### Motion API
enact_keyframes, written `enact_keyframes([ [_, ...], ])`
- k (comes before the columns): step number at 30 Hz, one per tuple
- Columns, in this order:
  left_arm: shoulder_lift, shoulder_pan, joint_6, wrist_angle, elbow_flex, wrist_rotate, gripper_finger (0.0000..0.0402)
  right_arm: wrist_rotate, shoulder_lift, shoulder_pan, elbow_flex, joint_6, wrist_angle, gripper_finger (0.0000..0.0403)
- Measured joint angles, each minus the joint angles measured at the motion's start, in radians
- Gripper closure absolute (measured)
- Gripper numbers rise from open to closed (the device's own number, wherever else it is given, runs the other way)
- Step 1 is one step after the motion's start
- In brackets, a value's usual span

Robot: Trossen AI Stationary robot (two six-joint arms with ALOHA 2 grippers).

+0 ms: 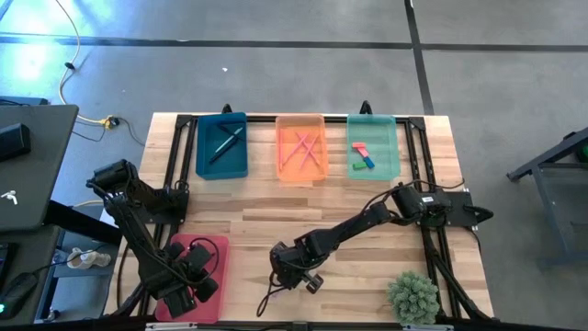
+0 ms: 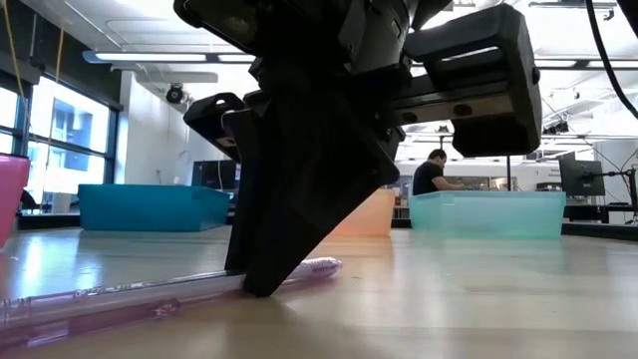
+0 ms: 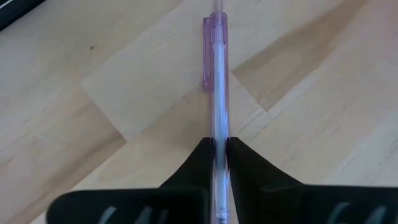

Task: Sort crayons/erasers/pens/pencils in bins
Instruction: Put the purple pen into the blue bin

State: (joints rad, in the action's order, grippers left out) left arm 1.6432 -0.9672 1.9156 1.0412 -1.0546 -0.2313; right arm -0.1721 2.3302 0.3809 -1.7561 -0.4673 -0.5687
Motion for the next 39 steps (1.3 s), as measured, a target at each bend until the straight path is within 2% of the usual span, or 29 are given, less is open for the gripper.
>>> enact_keyframes([
  [14, 0.000, 0.000, 0.000, -0.001, 0.000, 0.011, 0.0300, -0.057, -0.026, -0.016, 0.006, 0.019, -0.036, 0.0394],
  [22, 0.000, 0.000, -0.001, -0.001, 0.000, 0.011, 0.0300, -0.057, -0.087, -0.041, 0.007, 0.030, -0.086, 0.0395],
  [39, 0.000, 0.000, -0.043, 0.004, 0.000, -0.002, 0.0300, -0.036, -0.132, -0.087, 0.006, 0.040, -0.218, 0.0395],
])
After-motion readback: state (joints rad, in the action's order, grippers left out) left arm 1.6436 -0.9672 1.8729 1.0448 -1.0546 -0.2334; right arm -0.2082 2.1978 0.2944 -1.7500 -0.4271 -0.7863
